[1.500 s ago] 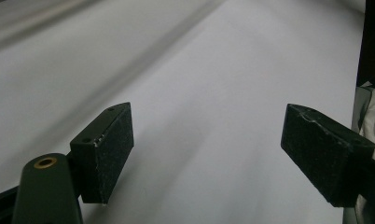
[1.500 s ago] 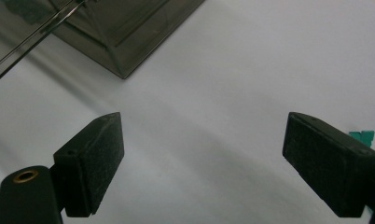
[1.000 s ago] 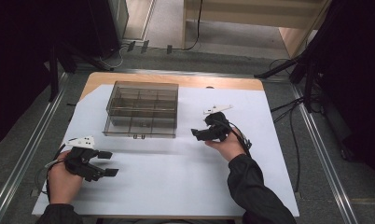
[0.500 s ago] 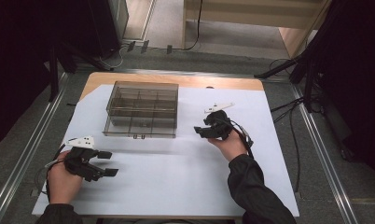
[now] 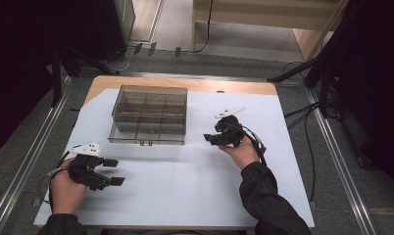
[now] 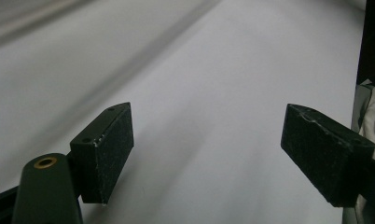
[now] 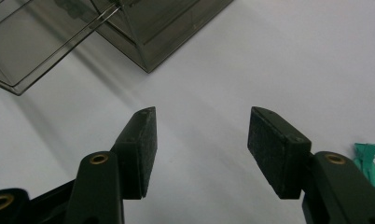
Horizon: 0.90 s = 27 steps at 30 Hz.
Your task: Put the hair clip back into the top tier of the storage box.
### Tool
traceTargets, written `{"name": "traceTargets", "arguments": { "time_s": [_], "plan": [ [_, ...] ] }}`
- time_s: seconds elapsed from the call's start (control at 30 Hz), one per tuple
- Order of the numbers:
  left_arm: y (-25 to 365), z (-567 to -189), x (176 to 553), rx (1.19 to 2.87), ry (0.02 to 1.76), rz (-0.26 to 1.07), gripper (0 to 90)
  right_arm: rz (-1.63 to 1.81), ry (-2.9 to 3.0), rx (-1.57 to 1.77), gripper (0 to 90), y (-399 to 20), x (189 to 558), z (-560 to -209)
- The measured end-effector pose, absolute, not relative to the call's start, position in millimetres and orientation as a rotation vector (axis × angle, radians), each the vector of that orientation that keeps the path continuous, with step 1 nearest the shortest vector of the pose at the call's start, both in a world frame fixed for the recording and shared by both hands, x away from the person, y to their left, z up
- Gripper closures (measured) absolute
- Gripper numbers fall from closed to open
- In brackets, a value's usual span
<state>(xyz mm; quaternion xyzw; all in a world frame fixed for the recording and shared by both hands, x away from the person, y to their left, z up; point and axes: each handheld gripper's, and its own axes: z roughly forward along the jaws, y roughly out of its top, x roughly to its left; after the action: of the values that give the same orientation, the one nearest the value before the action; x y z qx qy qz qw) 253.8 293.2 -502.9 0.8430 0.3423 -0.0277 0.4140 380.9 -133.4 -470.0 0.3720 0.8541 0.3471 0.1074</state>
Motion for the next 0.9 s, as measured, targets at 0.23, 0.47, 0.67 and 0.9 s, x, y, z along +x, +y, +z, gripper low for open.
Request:
{"name": "traceTargets", "arguments": {
  "time_s": [0.23,0.47,0.67,0.9],
  "plan": [
    [293,-503,254,2.125,0.859,-0.067,18.0,1.065,2.520,1.117,39.1,-138,383,-469],
    [294,-503,253,2.111,0.865,-0.063,18.0,1.047,2.518,1.137,40.3,-144,384,-466],
    [296,-502,251,2.114,0.871,-0.058,18.0,1.031,2.501,1.148,40.8,-153,387,-459],
    [299,-502,246,2.108,0.884,-0.054,18.1,1.018,2.509,1.169,42.1,-162,393,-457]
  ]
}}
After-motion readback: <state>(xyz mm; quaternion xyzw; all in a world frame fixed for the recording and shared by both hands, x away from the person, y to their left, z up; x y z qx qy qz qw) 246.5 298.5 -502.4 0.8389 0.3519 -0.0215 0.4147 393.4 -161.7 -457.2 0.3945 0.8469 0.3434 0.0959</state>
